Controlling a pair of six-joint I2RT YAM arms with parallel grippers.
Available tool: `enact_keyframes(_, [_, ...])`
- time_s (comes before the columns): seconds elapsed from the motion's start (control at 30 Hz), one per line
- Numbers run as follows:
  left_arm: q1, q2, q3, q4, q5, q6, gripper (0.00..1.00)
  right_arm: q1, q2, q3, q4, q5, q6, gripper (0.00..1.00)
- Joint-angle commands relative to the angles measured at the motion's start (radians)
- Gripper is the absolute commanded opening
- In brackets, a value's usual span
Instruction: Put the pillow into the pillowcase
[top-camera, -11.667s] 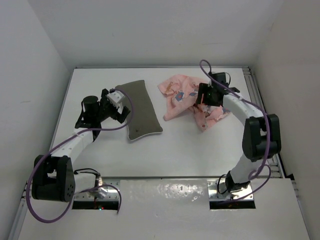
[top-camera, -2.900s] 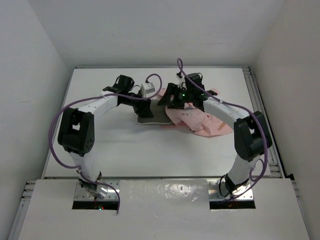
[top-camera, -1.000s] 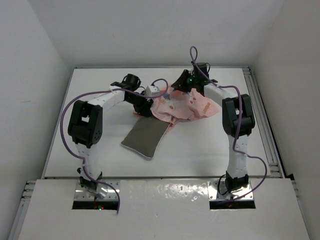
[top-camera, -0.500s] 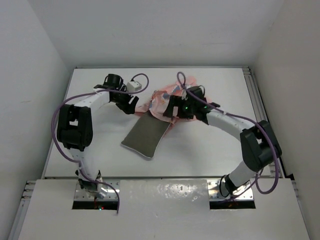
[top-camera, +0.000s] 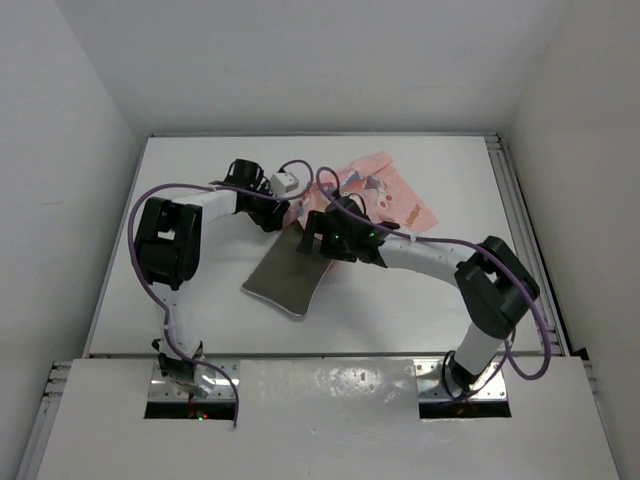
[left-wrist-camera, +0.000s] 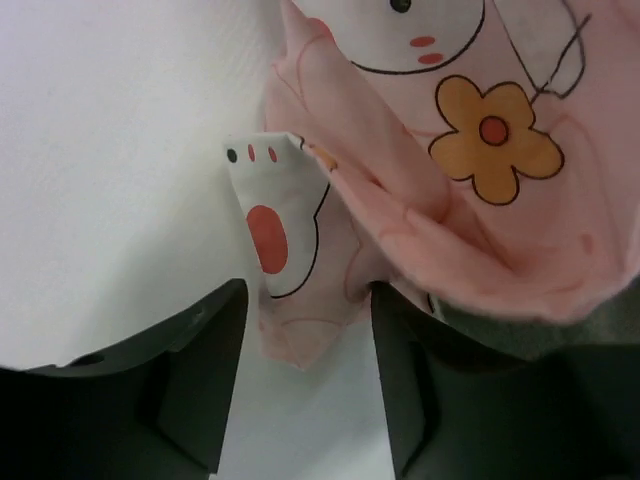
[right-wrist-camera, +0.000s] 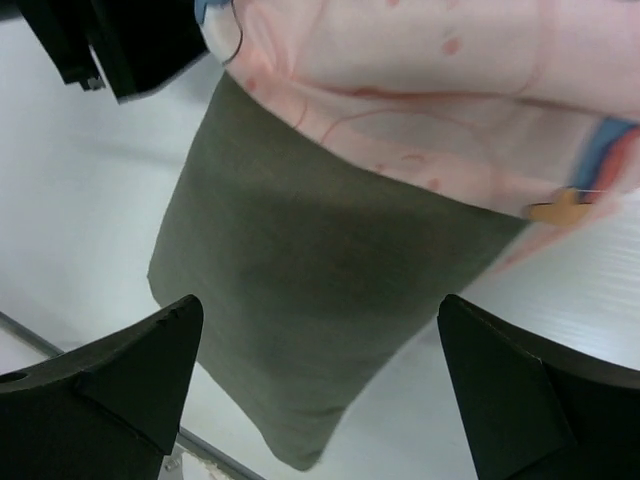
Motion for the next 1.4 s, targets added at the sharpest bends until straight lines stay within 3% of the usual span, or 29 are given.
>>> enact_keyframes(0.0, [0.001,0.014,0.041,0.022,0.043,-0.001,0.48,0.055,0.073,0.083,-0.037,0.064,0.084,0.99])
enact_keyframes(0.1, [0.006,0.014,0.048,-0.036,0.112,-0.016,0.04,0.084,0.147,0.135,-0.092,0.093,0.099,0.99])
enact_keyframes(0.17, [0.009,0.014,0.056,-0.076,0.112,0.001,0.00,0.090,0.185,0.126,-0.095,0.106,0.149,0.97])
enact_keyframes(0.23, [0.012,0.008,0.067,-0.123,0.085,-0.004,0.00,0.078,0.184,0.065,-0.035,0.147,0.208,0.87])
enact_keyframes(0.27, [0.011,-0.003,0.065,-0.139,0.084,-0.005,0.00,0.064,0.159,0.033,0.019,0.156,0.213,0.57])
enact_keyframes(0.33, [0.012,-0.015,0.058,-0.185,0.109,-0.008,0.00,0.055,0.133,-0.039,0.169,0.196,0.199,0.25])
enact_keyframes(0.37, [0.015,-0.029,0.055,-0.215,0.123,-0.008,0.00,0.043,0.106,-0.041,0.187,0.208,0.185,0.00])
enact_keyframes(0.7, [-0.009,-0.163,0.056,-0.539,0.248,0.103,0.00,-0.051,-0.042,0.123,0.187,0.394,-0.102,0.00])
enact_keyframes(0.87, [-0.009,-0.216,0.076,-0.746,0.429,0.278,0.00,-0.103,-0.019,0.113,0.231,0.482,-0.036,0.00])
enact_keyframes(1.07, [0.011,-0.221,0.013,-0.887,0.495,0.465,0.00,-0.081,0.061,0.148,0.203,0.497,-0.031,0.00])
enact_keyframes(1.13, [0.011,-0.204,0.016,-1.003,0.511,0.598,0.00,-0.074,0.085,0.111,0.202,0.511,-0.028,0.00])
enact_keyframes(1.37, [0.024,-0.212,-0.016,-1.002,0.477,0.601,0.00,-0.101,0.159,0.071,0.176,0.502,0.015,0.00])
